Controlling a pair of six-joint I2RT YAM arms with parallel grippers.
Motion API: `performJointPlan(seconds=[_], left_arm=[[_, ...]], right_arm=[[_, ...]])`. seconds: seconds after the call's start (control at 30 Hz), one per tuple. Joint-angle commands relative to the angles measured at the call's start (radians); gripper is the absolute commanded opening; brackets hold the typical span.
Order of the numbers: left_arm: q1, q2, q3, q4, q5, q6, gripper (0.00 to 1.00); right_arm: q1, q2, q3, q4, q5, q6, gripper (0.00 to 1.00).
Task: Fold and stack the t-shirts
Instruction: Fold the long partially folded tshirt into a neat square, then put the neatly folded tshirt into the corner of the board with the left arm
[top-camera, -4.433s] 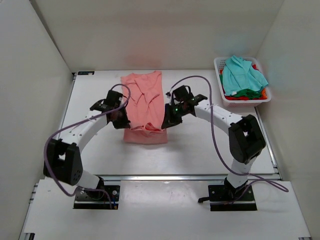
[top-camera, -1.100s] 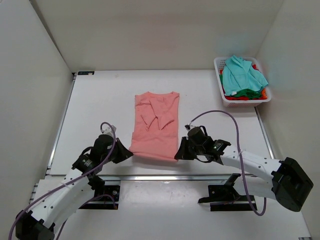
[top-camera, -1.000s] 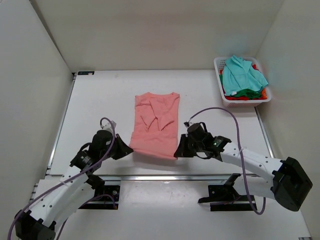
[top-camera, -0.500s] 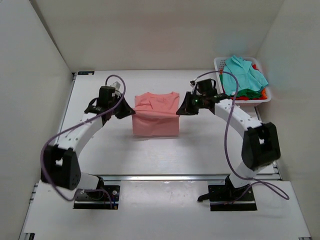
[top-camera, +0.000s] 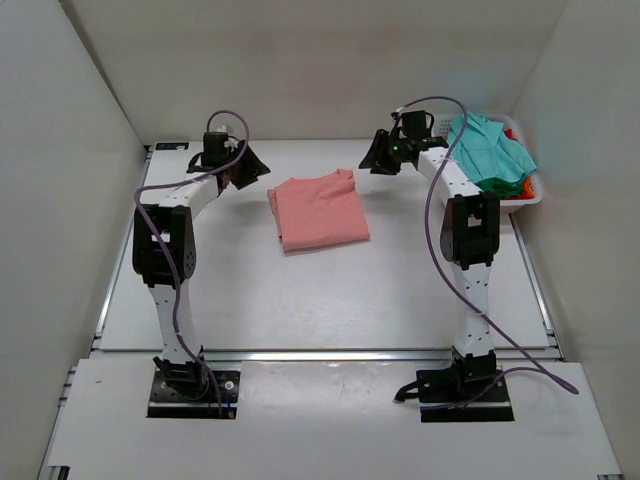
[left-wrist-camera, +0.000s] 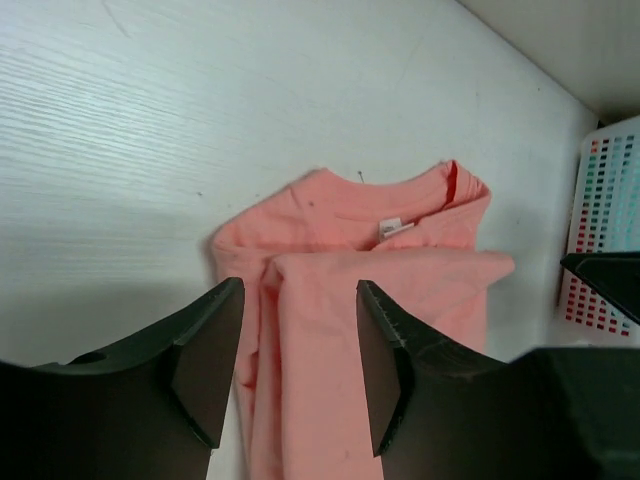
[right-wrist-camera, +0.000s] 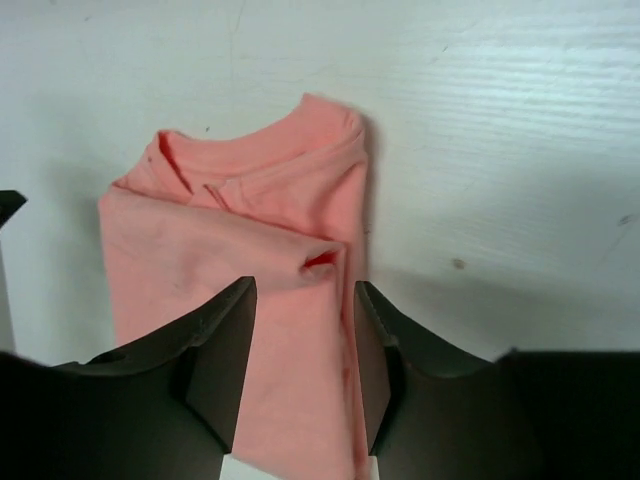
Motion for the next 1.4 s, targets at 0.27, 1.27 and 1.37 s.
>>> performJointPlan(seconds=[0.27,1.27,1.37], left_arm=[[-0.059,-0.261,-0.444,0.158,-0.104,0.023,0.7],[0.113,0.414,0.719,-0.709,-0.512,0.339,0.0],[0.177,0.59,1.051,-0.822,-0.556,0.359,0.0]], right_arm=[[0.013,-0.386,-0.594,0.249,0.049,0.007,0.42],[0.003,-0.779,-0.921,0.244,-0.035,-0.016,0.35],[0.014,-0.793,-0.927,0.225,-0.035,-0.019,0.34]])
